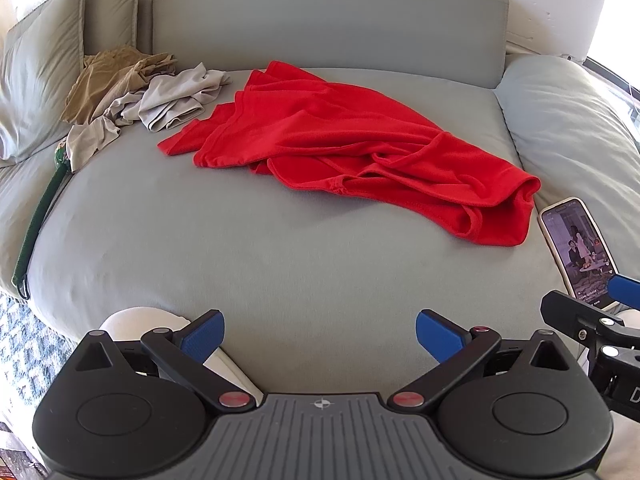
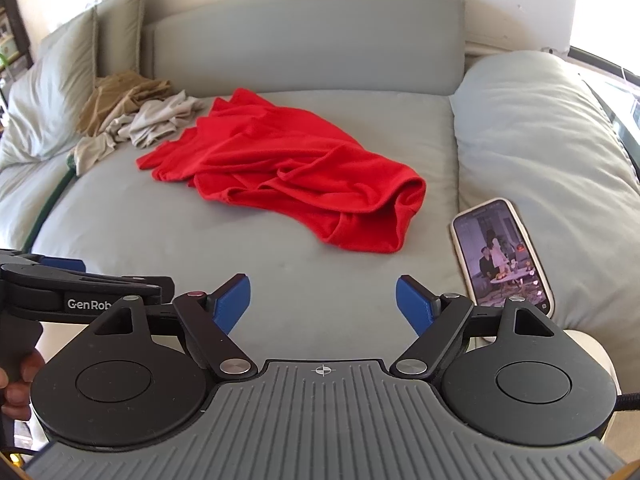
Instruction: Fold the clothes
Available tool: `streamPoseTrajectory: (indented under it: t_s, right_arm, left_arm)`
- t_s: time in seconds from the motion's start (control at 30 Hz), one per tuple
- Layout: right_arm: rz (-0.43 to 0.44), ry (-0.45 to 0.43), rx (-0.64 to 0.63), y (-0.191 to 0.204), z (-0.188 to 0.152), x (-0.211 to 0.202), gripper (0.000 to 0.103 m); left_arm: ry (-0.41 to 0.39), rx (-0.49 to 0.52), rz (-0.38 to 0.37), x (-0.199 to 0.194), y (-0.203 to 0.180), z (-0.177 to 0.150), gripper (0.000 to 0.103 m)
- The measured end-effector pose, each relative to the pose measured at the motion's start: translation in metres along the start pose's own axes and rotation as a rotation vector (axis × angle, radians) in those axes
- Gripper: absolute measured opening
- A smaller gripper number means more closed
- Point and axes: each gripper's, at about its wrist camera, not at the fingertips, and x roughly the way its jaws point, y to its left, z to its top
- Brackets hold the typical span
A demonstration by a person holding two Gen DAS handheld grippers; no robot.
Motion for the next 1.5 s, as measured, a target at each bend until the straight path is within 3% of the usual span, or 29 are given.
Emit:
streamPoseTrajectory:
  t_s: [1.17, 1.37, 1.5]
  right_arm:
    - [-0.002, 0.004, 0.02, -0.004, -0.003, 0.001, 0.09]
    - [0.001, 0.024, 0.059, -0.016, -0.003, 0.012, 0.09]
    - [0.009, 0.048, 0.126, -0.031, -0.002, 0.026, 0.09]
  left_arm:
    - [0.013, -0.025, -0.011, 0.005, 0.005, -0.003, 0.102]
    - [0.073, -0.138, -0.032, 0.03, 0.031, 0.004, 0.096]
    - [0.147, -0.251, -0.077, 0.056, 0.056, 0.012, 0.084]
